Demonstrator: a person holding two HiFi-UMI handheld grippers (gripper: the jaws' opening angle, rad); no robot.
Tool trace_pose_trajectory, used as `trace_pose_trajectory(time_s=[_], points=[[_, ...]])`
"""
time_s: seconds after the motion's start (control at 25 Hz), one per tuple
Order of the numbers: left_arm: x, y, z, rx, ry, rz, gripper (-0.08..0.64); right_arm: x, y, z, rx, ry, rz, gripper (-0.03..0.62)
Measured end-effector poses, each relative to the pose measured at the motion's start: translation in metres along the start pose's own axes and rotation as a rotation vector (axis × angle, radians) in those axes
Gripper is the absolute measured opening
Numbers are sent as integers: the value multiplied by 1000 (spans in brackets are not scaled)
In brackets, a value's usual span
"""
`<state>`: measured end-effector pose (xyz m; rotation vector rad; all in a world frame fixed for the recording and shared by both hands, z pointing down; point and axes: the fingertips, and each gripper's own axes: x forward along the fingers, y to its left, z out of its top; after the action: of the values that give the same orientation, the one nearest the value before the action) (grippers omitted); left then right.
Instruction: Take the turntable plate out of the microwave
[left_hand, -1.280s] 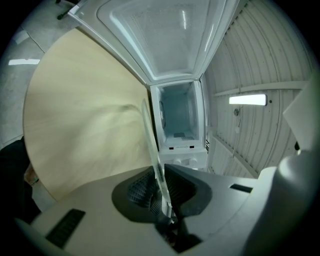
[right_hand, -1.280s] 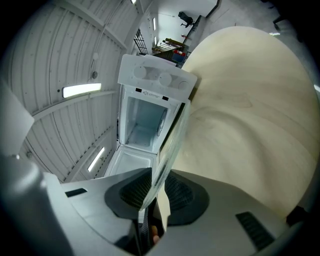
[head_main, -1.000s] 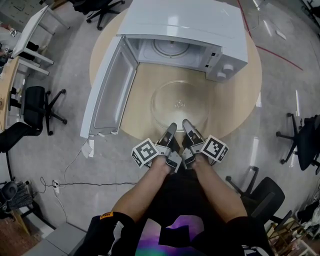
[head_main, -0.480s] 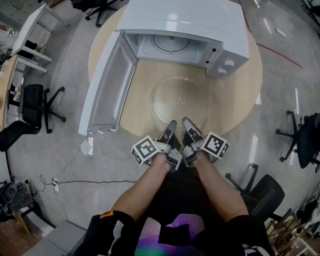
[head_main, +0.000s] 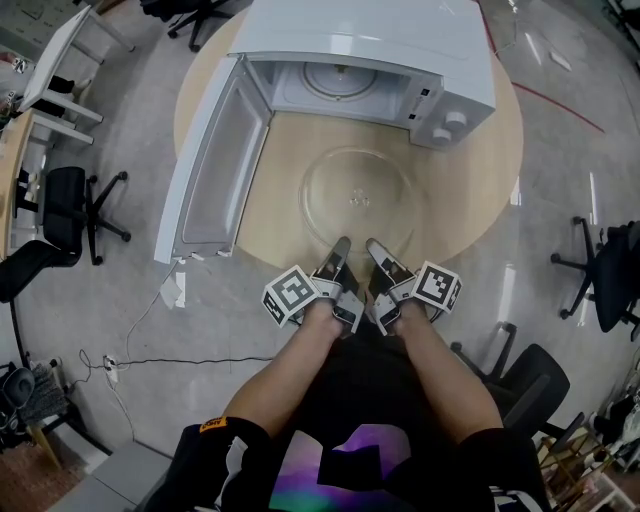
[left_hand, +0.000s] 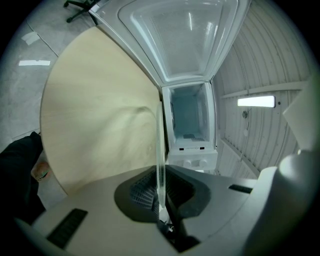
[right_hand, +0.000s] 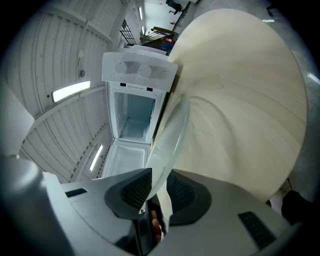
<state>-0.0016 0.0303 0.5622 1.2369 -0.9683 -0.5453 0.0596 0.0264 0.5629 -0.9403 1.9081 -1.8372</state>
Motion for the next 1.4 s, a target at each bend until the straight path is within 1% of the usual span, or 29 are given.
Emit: trace_pose_trajectory(time_s=[0.04,0.16,0.2,0.36,0.48,0.56,0.72,0.84,0.88,0.96,1.2,1.24,1.4], points=[[0,1,0,0,-1,2,75,-1,2,0,1,-1,15,78],[-1,1,0,2,-2,4,75,-13,-8,-5,40,-4,-48,78],[-2,2,0,4,-3,5,75,-15,-8,-7,46,-5,-48,78],[-2,6,1,12,-5,17,75,-21,-6,-10,68,-26,-5,78],[-2,10,1,10,-2,20,75,-22,-11,-11,67,-35,-29,77],[-1,13,1,7,0,18,75,-21,-9,-11,60,-35,-16,75],[-1,16,1,22,10,20,75,-23,-11,-13,79,-50,-32,66],[-1,17,2,31,14,19,77,-21,-7,-13,67,-47,-17,63],[-1,17,3,31,17,19,77,-21,-7,-14,65,-47,-23,63],[-1,19,2,29,34,22,78,-22,-10,-15,67,-50,-41,61],[-1,21,-1,36,96,17,86,-19,0,-13,48,-61,9,58],[-1,21,-2,38,105,15,86,-19,-1,-13,53,-64,4,58],[-5,23,-4,61,130,10,92,-24,-12,-17,60,-58,-59,58]])
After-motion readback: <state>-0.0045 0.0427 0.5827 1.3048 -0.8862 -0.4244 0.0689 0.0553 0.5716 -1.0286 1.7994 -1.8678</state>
